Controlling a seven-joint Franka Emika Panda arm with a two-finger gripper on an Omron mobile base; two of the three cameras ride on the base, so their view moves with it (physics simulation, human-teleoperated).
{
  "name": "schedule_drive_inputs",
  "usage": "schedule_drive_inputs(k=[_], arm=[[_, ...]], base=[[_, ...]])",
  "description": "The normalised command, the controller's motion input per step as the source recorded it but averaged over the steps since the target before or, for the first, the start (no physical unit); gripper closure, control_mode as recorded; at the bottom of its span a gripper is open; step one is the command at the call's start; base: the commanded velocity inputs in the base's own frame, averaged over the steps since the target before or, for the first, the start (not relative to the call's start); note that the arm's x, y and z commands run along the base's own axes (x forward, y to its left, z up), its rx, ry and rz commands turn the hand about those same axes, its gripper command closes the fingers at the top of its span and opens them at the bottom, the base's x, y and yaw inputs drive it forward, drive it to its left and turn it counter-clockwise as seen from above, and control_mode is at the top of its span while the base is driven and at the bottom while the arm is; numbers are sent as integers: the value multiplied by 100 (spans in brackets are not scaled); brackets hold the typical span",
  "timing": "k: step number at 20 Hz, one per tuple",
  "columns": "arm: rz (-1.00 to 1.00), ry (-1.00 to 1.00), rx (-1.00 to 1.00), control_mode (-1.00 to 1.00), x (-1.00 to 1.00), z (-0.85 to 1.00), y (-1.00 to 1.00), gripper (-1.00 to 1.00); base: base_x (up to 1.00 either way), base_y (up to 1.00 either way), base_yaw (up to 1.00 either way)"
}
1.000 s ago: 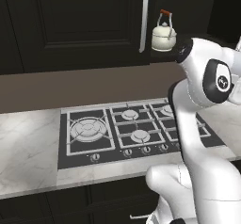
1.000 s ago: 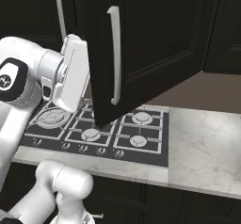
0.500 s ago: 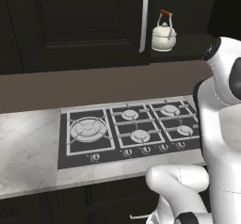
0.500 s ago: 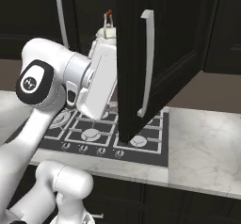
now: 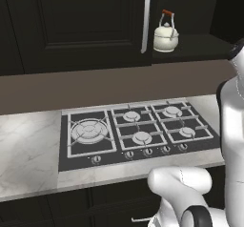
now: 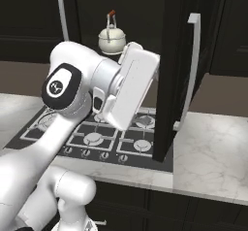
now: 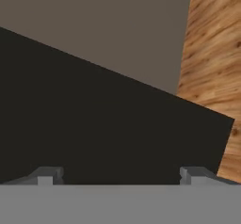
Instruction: Open the cabinet, pick the kettle from the cabinet, and place it in the sink.
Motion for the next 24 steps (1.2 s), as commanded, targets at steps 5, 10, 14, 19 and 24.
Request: schedule_drive_inputs(k=[5, 10, 14, 19, 24], arm=[[-13, 6, -5, -100, 0, 0, -23, -100], [-4, 5, -7, -100, 0, -4, 0, -100], [0, 9, -5, -100, 0, -6, 15, -100], [0, 2, -9, -100, 0, -4, 58, -100], [4, 7, -10, -100, 0, 7, 66, -100]], base=[[0, 0, 0], [0, 0, 0], [0, 0, 0], [0, 0, 0], [0, 0, 0]])
